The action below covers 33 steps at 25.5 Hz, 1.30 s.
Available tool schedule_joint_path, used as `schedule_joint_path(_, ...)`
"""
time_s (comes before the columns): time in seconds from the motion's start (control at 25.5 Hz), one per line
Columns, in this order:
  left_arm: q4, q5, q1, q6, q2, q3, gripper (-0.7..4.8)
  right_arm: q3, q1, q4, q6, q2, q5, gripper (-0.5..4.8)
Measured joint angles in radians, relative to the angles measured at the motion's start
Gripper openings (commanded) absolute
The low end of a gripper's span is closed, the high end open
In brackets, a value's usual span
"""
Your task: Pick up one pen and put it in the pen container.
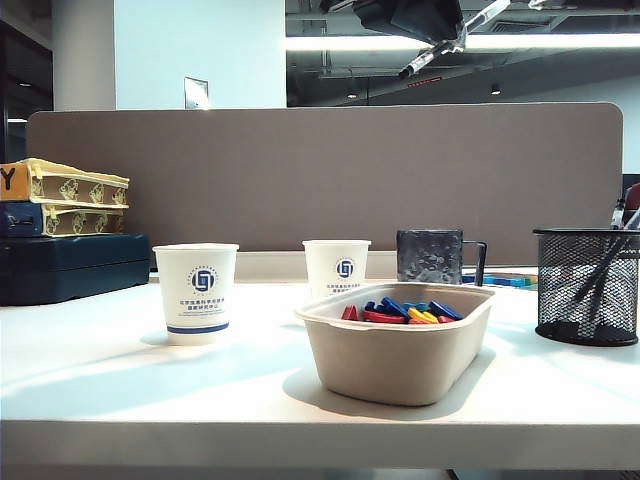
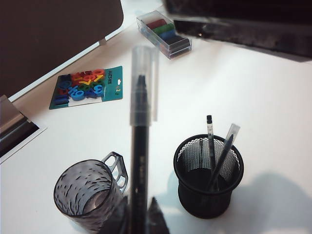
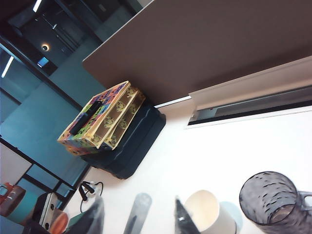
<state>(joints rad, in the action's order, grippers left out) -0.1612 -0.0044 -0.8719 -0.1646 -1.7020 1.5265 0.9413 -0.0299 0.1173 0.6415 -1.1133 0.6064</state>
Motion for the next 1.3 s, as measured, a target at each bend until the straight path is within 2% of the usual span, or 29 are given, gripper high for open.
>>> schedule_joint_path(0.55,0.029,0.002,-0.001,0.004,-0.001,0.038,0.20,0.000,-0.014,0.000,0.020,0.000,0.023,1.81)
schedule_joint_path(0.94,0.031,0.024,-0.040,0.007,0.000,0.075,0.20,0.000,-0.014,-0.001,0.020,0.000,0.022,1.81)
schedule_joint_path(1.3,0.031,0.013,-0.024,0.007,0.000,0.075,0.20,0.000,-0.014,-0.001,0.020,0.000,0.057,1.81)
